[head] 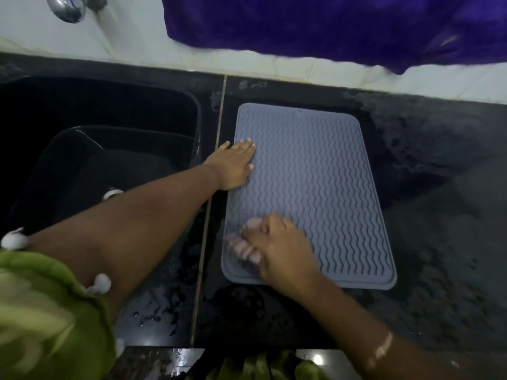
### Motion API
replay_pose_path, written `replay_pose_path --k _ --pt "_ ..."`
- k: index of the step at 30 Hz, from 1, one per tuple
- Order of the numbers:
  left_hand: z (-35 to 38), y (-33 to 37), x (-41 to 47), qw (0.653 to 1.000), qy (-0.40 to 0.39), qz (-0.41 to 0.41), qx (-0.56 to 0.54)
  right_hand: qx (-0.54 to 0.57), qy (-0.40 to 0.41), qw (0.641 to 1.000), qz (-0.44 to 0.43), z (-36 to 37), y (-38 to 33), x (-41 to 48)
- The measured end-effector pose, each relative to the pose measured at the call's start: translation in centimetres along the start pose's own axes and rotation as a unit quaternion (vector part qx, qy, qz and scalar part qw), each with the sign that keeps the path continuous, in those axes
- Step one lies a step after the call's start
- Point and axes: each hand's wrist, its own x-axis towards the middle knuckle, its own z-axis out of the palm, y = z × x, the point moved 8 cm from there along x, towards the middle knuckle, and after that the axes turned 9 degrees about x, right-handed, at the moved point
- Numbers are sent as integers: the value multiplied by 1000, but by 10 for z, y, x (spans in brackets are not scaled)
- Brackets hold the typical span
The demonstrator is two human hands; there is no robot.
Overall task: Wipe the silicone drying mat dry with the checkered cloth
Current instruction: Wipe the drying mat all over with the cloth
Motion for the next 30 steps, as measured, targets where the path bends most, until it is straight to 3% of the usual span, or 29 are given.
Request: replay_pose_path --k 4,8,11,15,18,23,26,30 --pt "7 9 -4 999 42 -20 -17 1 -42 999 -3 -5 6 1" --pt "11 8 -1 998 59 -18 24 -64 29 996 61 -22 45 68" --pt "11 8 -1 997 74 -14 19 -55 43 992 107 -16 30 58" --pt "8 9 -4 995 100 -16 10 -31 27 998 56 1 -10 -18" --pt "7 10 -4 995 100 -16 23 -23 37 999 21 -9 9 -2" --pt "9 9 -2 995 80 -13 61 -19 101 990 99 -30 50 59" --pt "7 9 -4 995 89 -22 29 -50 63 996 47 -5 13 4" --pt "5 16 1 993 89 -63 -44 -6 61 998 24 -8 1 -40"
